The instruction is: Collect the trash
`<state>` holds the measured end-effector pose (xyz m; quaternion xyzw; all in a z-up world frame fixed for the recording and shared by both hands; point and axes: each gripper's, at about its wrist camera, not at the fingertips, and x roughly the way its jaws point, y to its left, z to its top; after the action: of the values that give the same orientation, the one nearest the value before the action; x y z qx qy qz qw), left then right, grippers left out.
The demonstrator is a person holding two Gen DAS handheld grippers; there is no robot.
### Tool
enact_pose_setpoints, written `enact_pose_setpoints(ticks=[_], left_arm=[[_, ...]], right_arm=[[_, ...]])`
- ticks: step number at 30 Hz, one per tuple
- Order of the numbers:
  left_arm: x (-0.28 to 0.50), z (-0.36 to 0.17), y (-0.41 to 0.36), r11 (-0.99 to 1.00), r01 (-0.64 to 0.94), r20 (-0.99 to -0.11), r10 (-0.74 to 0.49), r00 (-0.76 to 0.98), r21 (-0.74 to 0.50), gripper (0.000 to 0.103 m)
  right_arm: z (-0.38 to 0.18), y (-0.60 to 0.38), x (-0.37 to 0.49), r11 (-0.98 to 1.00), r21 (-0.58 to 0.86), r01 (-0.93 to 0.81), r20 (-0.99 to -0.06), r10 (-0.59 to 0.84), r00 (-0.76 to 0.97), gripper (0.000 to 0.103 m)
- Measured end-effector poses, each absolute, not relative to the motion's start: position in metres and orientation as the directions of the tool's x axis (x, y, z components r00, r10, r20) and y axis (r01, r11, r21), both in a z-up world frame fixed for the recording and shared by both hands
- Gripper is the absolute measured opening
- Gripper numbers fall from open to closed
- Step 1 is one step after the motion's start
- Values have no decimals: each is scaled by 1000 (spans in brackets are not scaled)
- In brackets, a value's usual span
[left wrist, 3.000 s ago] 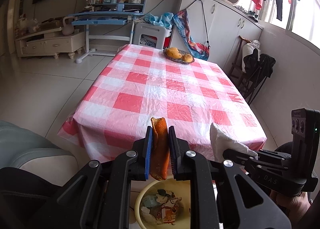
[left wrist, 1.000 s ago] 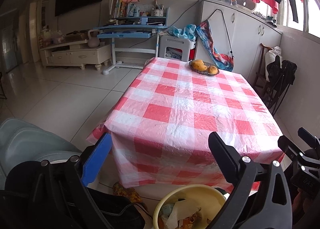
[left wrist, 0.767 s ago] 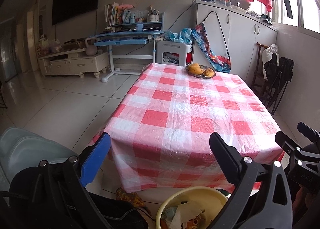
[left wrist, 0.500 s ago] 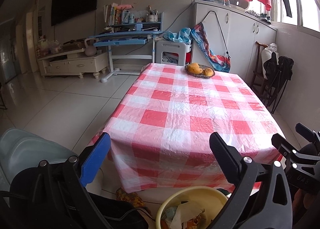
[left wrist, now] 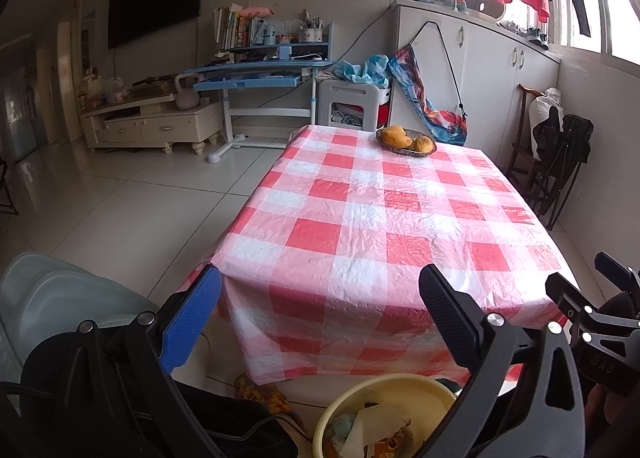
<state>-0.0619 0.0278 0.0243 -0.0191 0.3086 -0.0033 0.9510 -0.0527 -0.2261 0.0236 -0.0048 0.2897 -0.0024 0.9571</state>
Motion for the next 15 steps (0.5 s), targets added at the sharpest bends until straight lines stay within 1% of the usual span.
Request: enact_pose_setpoints(ticks=[15], left_arm=[[-64,26,26,1000,-5,-577,-9,817,-23,96]], right_arm=[[21,-228,-53,1000,-18,3,-561,-12,827,95]])
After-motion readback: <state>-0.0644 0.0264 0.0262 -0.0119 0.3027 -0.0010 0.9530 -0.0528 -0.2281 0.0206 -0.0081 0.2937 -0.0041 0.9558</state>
